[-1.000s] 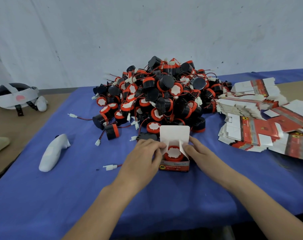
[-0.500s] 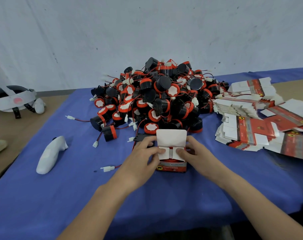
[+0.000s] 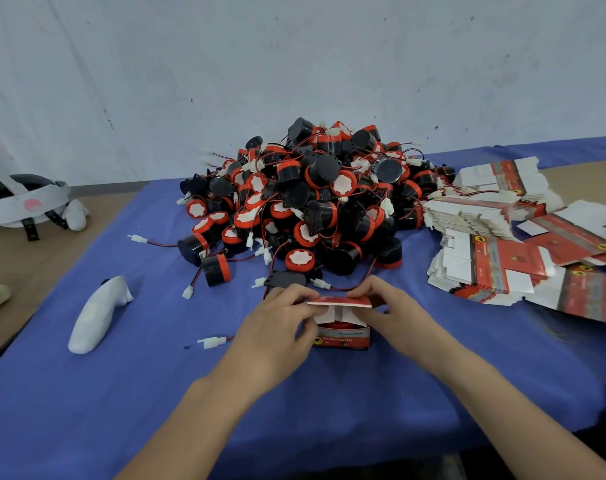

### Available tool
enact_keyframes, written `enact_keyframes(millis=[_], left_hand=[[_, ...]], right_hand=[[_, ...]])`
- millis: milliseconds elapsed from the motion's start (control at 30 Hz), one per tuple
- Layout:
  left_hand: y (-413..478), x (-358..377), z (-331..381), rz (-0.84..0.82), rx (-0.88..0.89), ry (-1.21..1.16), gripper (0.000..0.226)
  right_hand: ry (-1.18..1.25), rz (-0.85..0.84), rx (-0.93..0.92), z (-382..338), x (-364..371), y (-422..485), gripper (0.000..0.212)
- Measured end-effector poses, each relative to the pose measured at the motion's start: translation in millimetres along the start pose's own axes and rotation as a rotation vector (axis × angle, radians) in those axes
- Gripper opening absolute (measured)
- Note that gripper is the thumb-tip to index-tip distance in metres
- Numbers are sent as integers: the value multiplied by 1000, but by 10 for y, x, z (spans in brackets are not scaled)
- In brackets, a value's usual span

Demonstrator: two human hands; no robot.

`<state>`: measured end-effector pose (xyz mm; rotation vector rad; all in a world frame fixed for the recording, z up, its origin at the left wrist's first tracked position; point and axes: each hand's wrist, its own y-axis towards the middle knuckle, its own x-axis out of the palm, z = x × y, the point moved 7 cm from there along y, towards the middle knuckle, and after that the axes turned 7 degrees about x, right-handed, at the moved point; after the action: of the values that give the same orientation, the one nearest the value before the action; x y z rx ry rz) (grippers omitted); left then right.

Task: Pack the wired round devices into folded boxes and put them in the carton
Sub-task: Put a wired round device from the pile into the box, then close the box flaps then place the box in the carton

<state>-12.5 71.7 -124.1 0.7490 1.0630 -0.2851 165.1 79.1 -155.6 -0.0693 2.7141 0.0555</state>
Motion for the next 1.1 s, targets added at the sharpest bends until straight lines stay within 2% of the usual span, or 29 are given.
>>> enact_keyframes(millis=[133,267,300,400,433,533,667,933,1000,1100], left_hand=[[-80,-51,109,-15,96,105,30],[-116,-66,195,12,127,283,28],[-117,-53,218,23,122,313,29],[-110,-12,252,60,95,301,27],[-101,-8,256,78,86,279,24],[-34,11,270,94,92,227,27],[3,28,302,99,154,89,37],[-67,-16,231,151,137,-76,24],[-67,-6,196,151,87,-106,21],[-36,98,46,129,-79,-229,20]], right_hand=[[-162,51,-12,-39,-30,-15,13],[-372,89,-124,-120,-25,-71,17],[-418,90,-142,-138,-19,-87,21],[-519,55,-183,-155,26,-134,63],[-541,45,-200,-156,44,-157,68],[-553,70,-223,-108,33,-188,57],[-604,55,-182,-50,-34,-146,58],[-649,39,-170,-53,47,-103,56],[-676,34,-183,-70,88,-84,52],[-667,35,-182,-73,135,-36,53]])
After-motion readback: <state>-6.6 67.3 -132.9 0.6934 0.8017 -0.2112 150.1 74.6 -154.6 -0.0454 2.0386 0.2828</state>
